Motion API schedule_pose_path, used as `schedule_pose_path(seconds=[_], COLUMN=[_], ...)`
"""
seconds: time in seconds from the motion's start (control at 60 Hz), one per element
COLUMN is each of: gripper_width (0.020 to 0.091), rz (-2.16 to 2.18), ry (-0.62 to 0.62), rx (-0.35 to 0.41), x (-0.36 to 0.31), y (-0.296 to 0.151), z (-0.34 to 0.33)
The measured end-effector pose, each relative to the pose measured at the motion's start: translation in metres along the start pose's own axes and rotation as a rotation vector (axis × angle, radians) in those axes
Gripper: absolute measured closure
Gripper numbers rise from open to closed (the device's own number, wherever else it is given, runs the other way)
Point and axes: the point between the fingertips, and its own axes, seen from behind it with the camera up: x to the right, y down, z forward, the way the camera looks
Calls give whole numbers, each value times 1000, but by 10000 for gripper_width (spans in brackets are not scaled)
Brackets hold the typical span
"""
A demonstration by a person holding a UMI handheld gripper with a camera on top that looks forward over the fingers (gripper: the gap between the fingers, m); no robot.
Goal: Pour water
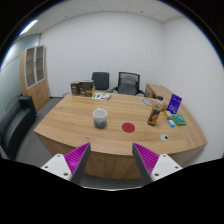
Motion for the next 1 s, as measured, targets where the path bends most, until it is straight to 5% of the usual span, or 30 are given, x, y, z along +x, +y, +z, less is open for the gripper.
schedule_pose_path(seconds=[0.2, 0.5, 0.717, 0.817, 0.917, 1.0], gripper_width=[249, 249, 257, 325, 563, 606], rz=[57, 71, 115, 111, 108, 105], ry=[71, 126, 78, 66, 68, 75], rx=[-34, 89, 136, 147, 161, 200], x=[112, 273, 314, 313, 314, 313], y=[5, -52, -84, -88, -87, -91], z=[75, 244, 353, 387, 408, 407])
